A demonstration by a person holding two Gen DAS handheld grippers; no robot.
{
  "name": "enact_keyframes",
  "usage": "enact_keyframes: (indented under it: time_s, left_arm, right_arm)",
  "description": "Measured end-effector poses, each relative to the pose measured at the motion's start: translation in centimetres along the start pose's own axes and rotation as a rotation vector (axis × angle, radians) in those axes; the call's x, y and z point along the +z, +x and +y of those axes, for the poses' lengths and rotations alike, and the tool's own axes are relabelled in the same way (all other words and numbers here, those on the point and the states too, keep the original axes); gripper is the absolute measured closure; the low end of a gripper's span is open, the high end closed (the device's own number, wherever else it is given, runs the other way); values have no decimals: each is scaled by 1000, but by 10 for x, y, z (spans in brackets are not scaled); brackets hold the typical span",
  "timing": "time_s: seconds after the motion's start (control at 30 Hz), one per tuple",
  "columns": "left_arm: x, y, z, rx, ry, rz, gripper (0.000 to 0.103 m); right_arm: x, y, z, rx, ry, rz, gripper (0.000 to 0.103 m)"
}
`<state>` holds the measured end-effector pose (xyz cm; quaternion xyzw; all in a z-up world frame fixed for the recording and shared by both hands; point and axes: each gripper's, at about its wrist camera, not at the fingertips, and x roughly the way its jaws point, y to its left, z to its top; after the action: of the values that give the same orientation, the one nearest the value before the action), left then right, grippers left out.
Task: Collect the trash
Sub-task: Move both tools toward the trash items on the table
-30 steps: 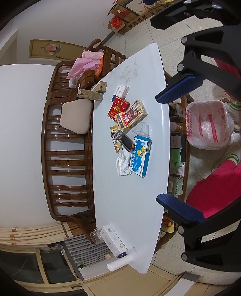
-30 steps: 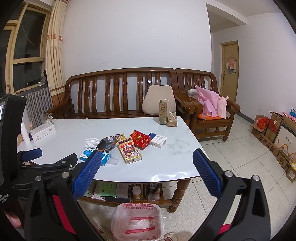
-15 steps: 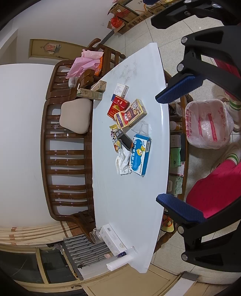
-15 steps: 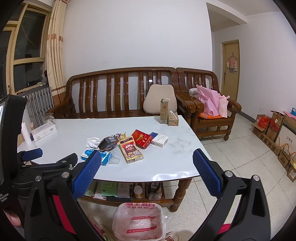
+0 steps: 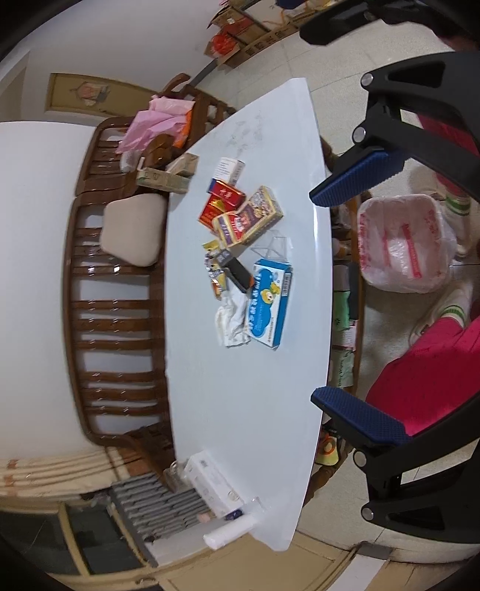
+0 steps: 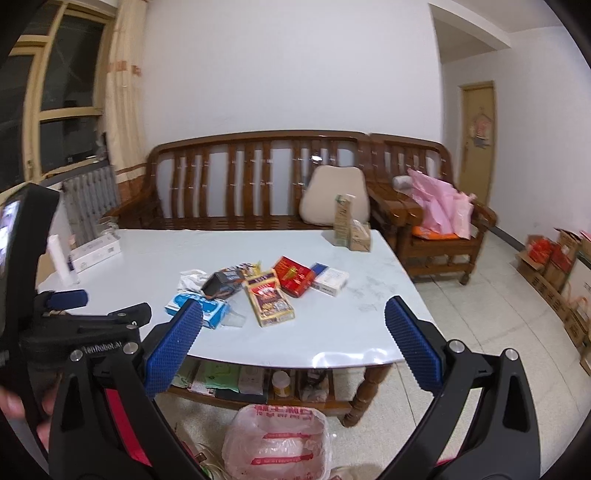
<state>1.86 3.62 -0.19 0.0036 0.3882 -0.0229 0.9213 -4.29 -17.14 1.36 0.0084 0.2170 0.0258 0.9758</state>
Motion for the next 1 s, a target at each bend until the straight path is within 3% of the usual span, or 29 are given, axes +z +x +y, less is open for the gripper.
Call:
enact_keyframes:
  time_s: [0.17,0.33,0.6,0.8,0.9,1.0]
  left_arm:
    - [26,13,27,-96,45,99,7]
    - [53,21,39,-104,148,148,7]
    - [80,32,25,-177,374,172,7]
    - [97,52,1,-222,543,254,7]
    - [106,61,-9,-279,613,296,7]
    - [106,71,-23,-278,689,310,7]
  right_arm:
    - [16,24,-27,45,-37,55,6]
    - [38,50,-54,25,-117,114,6]
    - [71,80,-70,-1,-319,132,6]
    - [104,107,-81,97,-389,197,6]
    - [117,121,-84,170,-416,234,6]
    - [126,135,-87,258,-430,264,6]
